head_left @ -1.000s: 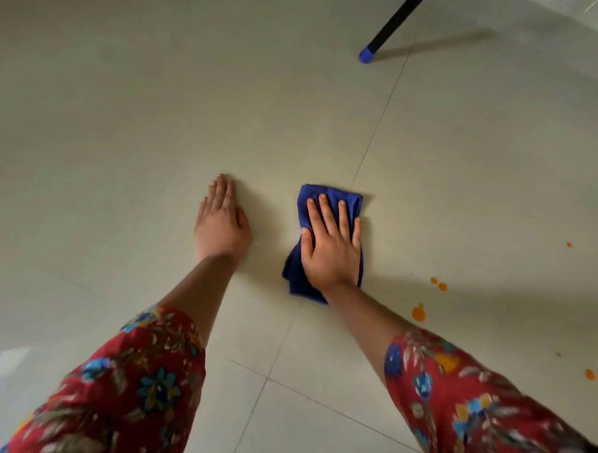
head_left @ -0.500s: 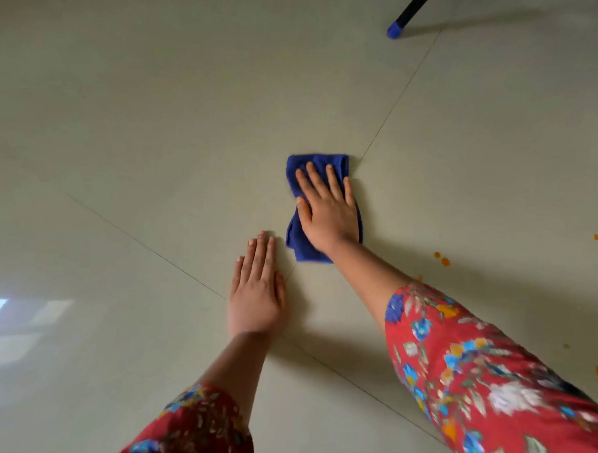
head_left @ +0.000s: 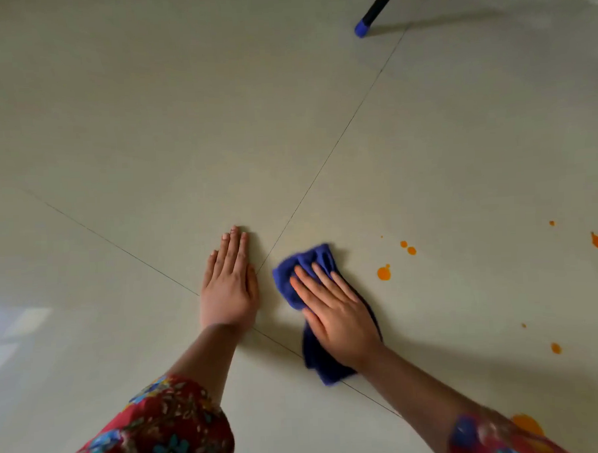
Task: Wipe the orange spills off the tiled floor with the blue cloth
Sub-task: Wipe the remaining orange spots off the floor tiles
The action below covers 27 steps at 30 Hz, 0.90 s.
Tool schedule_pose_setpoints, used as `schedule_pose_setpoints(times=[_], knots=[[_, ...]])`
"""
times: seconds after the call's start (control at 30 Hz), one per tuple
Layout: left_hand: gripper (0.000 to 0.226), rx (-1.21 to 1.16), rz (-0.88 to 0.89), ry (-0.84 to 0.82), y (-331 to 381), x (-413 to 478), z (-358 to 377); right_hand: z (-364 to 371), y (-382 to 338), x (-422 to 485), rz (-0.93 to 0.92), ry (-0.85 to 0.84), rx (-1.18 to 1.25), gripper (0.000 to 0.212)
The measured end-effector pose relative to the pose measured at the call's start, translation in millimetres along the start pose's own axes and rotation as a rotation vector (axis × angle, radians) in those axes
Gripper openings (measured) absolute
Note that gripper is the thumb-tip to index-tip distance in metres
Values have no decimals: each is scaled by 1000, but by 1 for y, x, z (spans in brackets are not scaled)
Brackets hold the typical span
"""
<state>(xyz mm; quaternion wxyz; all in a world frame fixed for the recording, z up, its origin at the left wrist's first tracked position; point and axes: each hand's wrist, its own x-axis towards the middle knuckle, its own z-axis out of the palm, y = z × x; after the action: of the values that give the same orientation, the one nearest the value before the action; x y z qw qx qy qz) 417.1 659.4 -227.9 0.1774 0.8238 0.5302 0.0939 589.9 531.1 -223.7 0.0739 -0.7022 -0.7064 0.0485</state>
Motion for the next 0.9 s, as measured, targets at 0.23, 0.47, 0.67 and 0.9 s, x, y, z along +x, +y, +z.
schedule_pose_setpoints(times=[0.23,0.47,0.67,0.9], knots=[[53,-27,126,8,1,-4,0,-9,63,45,394,20,-96,51],[51,-41,158,50,14,-12,1,-9,37,-45,238,-18,-71,51],[63,-28,158,-101,80,-37,34,-17,101,-24,615,48,-86,55],[61,31,152,-69,83,-44,43,-16,75,-64,250,-20,-48,52]])
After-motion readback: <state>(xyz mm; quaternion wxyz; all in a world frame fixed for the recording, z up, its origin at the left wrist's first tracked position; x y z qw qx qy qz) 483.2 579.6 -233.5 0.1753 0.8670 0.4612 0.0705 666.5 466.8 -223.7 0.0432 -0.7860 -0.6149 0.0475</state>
